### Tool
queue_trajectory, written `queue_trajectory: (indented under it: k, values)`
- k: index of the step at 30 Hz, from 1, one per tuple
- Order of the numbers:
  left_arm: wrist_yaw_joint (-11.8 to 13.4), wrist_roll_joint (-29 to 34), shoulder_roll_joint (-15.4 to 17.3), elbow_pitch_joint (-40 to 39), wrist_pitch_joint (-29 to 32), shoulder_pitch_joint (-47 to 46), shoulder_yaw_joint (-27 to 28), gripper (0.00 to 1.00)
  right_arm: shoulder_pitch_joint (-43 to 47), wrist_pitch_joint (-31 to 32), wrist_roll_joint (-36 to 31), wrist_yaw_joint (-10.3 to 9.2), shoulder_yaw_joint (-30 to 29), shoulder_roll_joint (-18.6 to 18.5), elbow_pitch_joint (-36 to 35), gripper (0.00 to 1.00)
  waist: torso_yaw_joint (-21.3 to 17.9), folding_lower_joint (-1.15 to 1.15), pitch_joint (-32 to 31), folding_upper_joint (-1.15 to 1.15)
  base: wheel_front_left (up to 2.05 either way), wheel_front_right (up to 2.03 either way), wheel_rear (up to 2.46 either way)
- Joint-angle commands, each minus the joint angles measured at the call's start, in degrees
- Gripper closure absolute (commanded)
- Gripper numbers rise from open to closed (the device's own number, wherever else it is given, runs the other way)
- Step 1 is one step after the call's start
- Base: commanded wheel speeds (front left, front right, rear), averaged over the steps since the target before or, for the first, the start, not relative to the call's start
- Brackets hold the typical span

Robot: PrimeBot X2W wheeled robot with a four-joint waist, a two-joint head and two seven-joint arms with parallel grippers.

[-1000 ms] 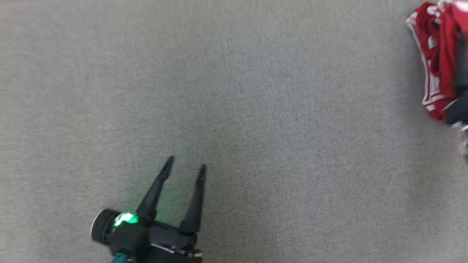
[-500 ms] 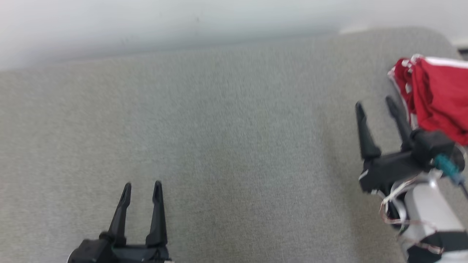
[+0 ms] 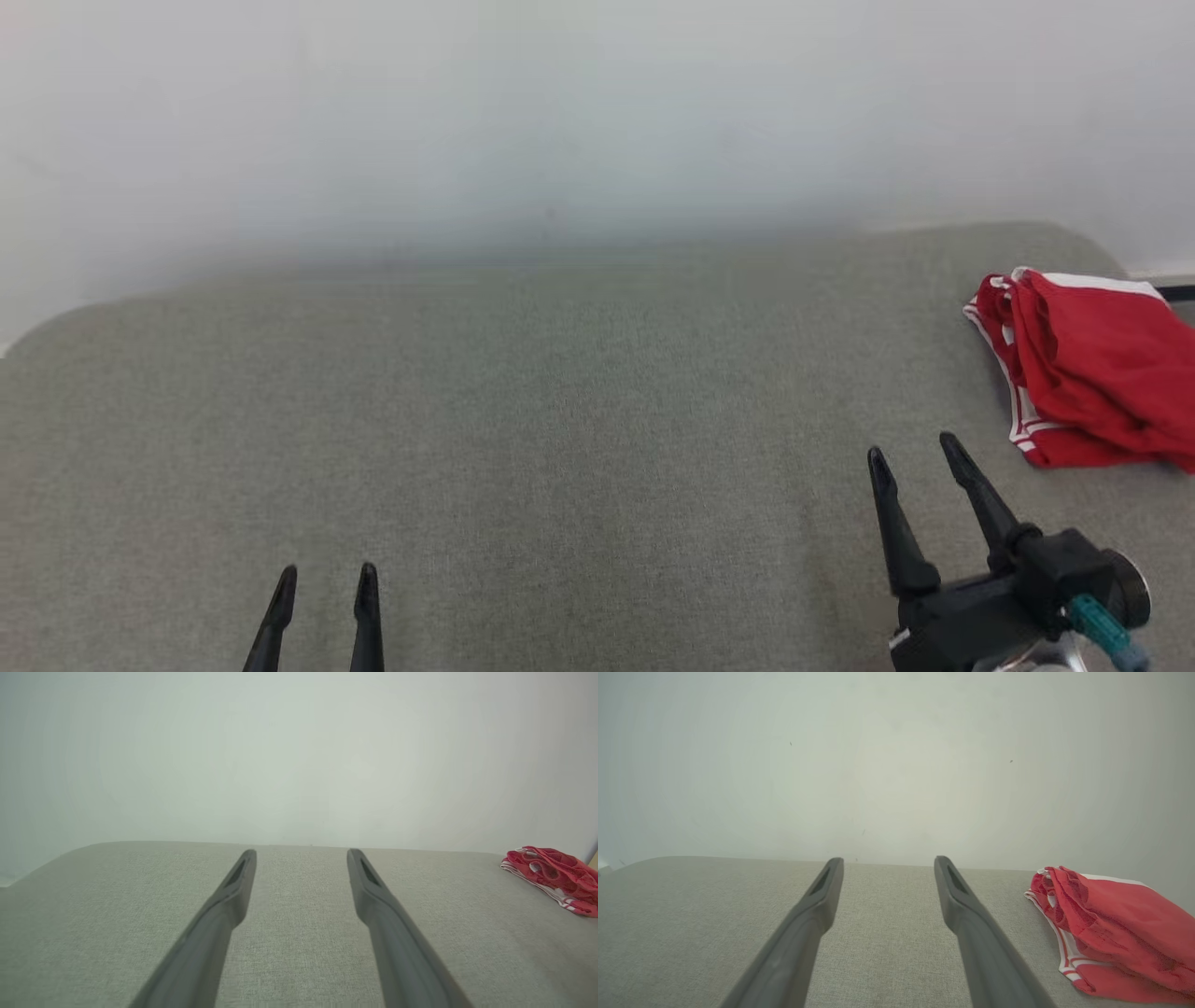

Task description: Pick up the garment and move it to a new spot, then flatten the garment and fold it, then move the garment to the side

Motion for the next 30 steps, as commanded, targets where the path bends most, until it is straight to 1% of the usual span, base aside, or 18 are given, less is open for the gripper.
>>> queue_trajectory:
  k: [1,4,12,20,26,28,29,30]
  values:
    - [-0.27,0.07,-0.08,0.11,0.01,1.25,0.38,0.0,1.51,-0.22,-0.68,-0.05,-0.15,0.0,-0.5,0.0,0.66,0.02,-2.15,0.01,0.0,0.0,0.0]
    - [-1.47,1.83,-0.05,0.74,0.01,2.76,0.6,0.0,4.86,-0.22,-1.14,-0.05,-0.23,0.67,-1.63,0.0,0.52,0.02,-3.32,0.01,0.0,0.0,0.0]
    - [-2.43,2.5,-0.74,2.14,0.01,5.31,2.42,0.0,11.19,-0.22,-1.61,-0.05,-1.31,2.44,-2.91,0.0,0.16,0.02,-5.25,0.01,0.0,0.0,0.0]
    - [-3.36,3.75,-0.93,3.46,0.0,5.96,3.2,0.0,12.17,-0.22,-1.46,-0.05,-1.69,3.08,-2.93,0.0,-0.03,0.02,-5.6,0.01,0.0,0.0,0.0]
    - [-3.92,3.22,-1.02,4.38,0.0,5.81,3.55,0.0,12.08,-0.22,-1.78,-0.05,-2.21,3.24,-3.22,0.0,0.31,0.02,-5.67,0.01,0.0,0.0,0.0]
    - [-3.29,2.79,-1.02,4.93,0.0,6.05,3.93,0.0,12.15,-0.22,-1.89,-0.05,-2.19,3.35,-3.31,0.0,0.39,0.02,-5.71,0.01,0.0,0.0,0.0]
    - [-3.4,3.29,-0.99,5.02,0.0,5.05,3.74,1.0,12.05,0.01,-1.48,0.0,-2.12,3.2,-3.08,1.0,0.4,0.02,-5.71,0.01,0.0,0.0,0.0]
    - [-3.43,3.23,-1.0,5.38,0.02,5.07,3.68,1.0,12.23,0.11,-1.4,0.0,-2.1,3.24,-2.76,1.0,0.4,0.02,-5.71,0.01,0.0,0.0,0.0]
